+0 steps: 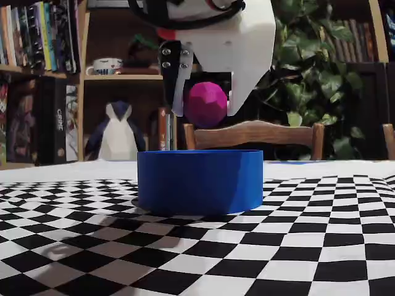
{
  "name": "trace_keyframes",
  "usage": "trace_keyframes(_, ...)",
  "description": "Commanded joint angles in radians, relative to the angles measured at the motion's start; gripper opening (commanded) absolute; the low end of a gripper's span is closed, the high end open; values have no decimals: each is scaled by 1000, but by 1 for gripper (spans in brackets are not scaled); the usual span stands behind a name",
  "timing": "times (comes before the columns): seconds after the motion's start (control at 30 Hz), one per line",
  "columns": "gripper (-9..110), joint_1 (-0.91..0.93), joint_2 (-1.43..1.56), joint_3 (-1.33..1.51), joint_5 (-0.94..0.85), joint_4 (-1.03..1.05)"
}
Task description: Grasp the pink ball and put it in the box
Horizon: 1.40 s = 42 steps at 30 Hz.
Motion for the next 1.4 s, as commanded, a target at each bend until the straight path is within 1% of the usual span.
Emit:
trace_keyframes(0.0,0,12,2,-58,2,-12)
trace_keyframes(1.37,0,12,-106,-147,-2,-9)
